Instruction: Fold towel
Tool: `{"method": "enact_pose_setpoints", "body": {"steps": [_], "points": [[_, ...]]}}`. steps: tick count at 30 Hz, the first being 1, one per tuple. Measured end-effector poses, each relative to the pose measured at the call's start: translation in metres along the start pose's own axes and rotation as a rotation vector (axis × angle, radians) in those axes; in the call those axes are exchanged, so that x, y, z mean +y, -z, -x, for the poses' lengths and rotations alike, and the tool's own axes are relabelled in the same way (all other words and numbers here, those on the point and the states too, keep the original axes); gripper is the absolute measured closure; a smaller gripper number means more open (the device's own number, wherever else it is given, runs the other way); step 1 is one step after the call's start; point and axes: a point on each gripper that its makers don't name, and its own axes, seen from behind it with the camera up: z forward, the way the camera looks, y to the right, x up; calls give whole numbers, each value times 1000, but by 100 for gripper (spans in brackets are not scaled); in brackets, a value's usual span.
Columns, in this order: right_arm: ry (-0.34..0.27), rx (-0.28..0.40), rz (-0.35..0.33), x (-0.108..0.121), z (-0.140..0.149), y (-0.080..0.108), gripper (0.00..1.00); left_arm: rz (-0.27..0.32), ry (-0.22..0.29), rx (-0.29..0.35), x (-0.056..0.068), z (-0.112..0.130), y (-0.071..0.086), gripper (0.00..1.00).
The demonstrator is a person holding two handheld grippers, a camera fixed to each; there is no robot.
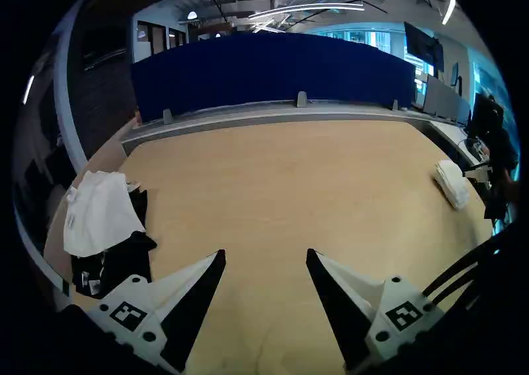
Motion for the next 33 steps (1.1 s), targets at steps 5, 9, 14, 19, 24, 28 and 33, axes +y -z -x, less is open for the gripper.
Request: {"method": "enact_pose_setpoints", "body": {"steps": [5,9,14,19,24,28,33], "points": [[-43,154,-23,-17,-45,22,0,3,23,23,-2,-8,2,10],[-64,291,-23,-27,-85,45,0,2,42,58,-4,-18,4,10],[-80,475,-31,-47,-136,81,0,-1,65,105,-9,-34,6,10],[-61,552,-10,-54,-153,95,0,-11,75,155,-15,-48,7,10],[-48,548,20,-59,-155,95,0,-8,92,207,-18,-64,10,10],[-40,572,41,-68,-165,99,0,-15,118,262,-26,-82,12,10],[-45,613,48,-90,-182,104,0,-33,141,330,-37,-106,16,10]]}}
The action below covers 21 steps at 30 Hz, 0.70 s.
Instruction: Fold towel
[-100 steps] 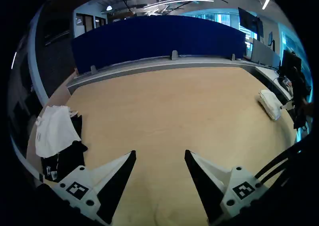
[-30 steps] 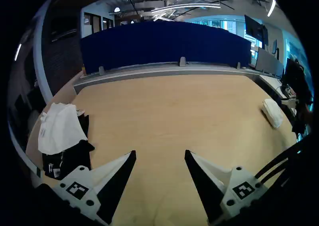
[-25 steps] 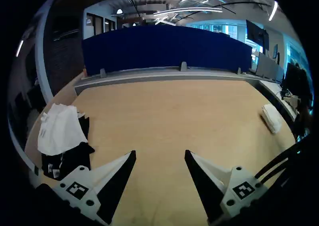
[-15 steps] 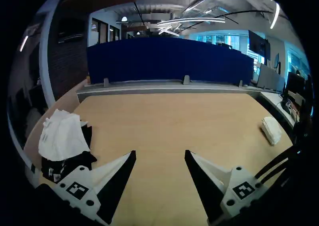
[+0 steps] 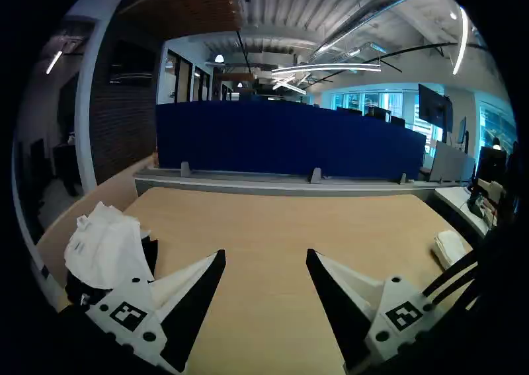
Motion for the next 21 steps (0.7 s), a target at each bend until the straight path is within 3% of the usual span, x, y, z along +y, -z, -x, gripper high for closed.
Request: {"method": "enact_pose_setpoints", "body": {"steps": [11,21], "points": [[-10,68,-12,-54,-18,-11,0,-26,-4,140,-13,-55,-7,10],[-3,48,-10,-73,-19,-12,0,-43,-33,186,-18,-67,-7,10]]}}
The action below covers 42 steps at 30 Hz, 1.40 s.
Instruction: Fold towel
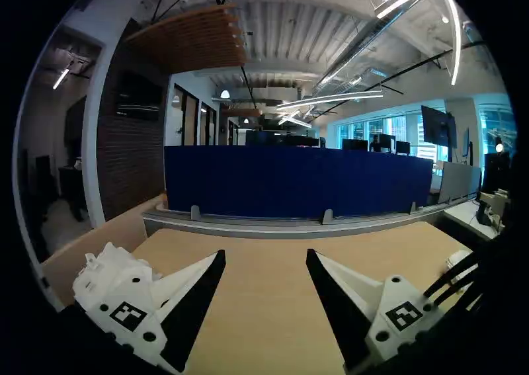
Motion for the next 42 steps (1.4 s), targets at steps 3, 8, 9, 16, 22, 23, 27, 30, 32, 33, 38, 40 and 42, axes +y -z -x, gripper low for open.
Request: {"method": "enact_pose_setpoints", "body": {"steps": [3,8,9,16,22,23,27,30,32,33,38,40,42], "points": [[-6,1,-2,-6,-3,2,0,-1,-19,6,-3,0,0,10],[-10,4,-10,-16,-6,6,0,-11,-42,36,-7,3,0,10],[-10,6,-10,-18,-6,6,0,-8,-45,41,-6,5,0,10],[-25,19,-23,-31,-1,11,0,1,-66,74,-6,31,-4,10],[-32,19,-51,-44,2,16,0,-11,-82,95,-11,61,-4,10],[-29,19,-55,-46,2,17,0,-12,-82,100,-12,66,-4,10],[-25,24,-71,-57,5,19,0,-17,-68,117,-17,81,-4,10],[-33,27,-83,-64,10,20,0,-22,-56,132,-20,90,-6,10],[-41,33,-89,-66,12,20,0,-26,-48,144,-21,96,-7,10],[-42,36,-91,-67,13,19,0,-28,-46,148,-21,99,-8,10],[-33,42,-93,-65,23,18,0,-35,-44,161,-23,116,-12,10],[-26,41,-92,-63,27,18,0,-35,-43,163,-23,123,-13,10],[-23,42,-90,-61,30,19,0,-36,-44,165,-23,129,-13,10]]}}
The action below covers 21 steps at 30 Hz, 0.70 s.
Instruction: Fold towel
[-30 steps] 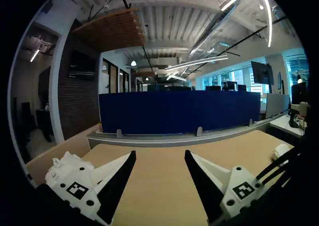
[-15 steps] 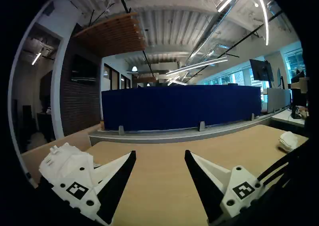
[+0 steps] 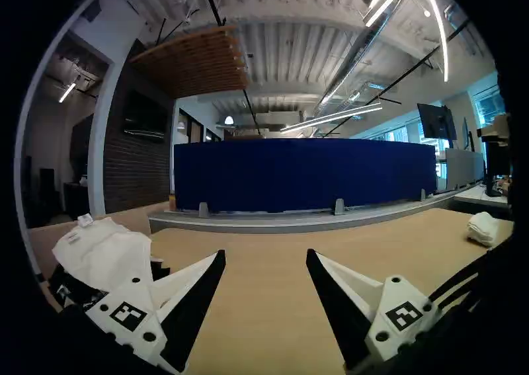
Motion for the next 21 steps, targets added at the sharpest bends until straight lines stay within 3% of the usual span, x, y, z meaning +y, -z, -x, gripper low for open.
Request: {"method": "enact_pose_setpoints", "body": {"steps": [8,21], "points": [[-4,1,1,5,7,1,0,-2,-17,7,2,12,3,10],[-8,-2,2,6,11,-2,0,-16,15,-6,-7,18,5,10]]}}
